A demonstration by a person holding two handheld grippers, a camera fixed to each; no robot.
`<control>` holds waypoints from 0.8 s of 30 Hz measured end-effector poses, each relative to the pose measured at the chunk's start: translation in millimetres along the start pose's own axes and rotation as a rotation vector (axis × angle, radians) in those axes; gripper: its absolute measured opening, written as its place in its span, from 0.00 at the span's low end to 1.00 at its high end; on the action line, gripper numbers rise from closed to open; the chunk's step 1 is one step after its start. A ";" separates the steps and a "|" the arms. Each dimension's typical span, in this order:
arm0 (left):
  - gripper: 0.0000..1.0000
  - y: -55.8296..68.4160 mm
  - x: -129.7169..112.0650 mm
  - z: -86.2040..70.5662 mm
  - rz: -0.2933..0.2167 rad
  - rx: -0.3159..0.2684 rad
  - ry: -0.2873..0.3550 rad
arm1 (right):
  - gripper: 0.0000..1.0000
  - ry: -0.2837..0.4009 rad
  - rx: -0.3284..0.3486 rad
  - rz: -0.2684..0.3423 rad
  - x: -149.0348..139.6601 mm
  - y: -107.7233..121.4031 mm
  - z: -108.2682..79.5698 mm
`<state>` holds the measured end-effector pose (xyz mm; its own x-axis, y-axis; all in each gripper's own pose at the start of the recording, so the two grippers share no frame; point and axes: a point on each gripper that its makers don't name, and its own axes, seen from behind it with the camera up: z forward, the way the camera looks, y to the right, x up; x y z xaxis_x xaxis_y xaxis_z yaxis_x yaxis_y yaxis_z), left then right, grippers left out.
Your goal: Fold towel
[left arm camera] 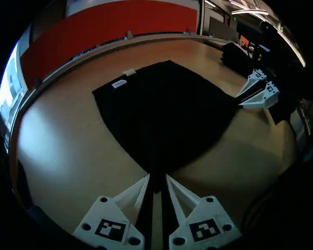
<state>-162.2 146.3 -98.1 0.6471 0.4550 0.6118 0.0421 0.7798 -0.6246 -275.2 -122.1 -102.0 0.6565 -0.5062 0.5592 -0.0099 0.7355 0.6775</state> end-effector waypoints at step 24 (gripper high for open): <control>0.09 8.5 45.5 -59.4 -0.113 0.024 0.075 | 0.19 0.130 -0.047 -0.003 53.7 6.3 -62.3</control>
<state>-87.1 148.1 -104.4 0.6947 0.3310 0.6386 0.1002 0.8346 -0.5416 -193.0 -116.6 -97.5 0.7487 -0.4480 0.4886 0.0257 0.7561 0.6539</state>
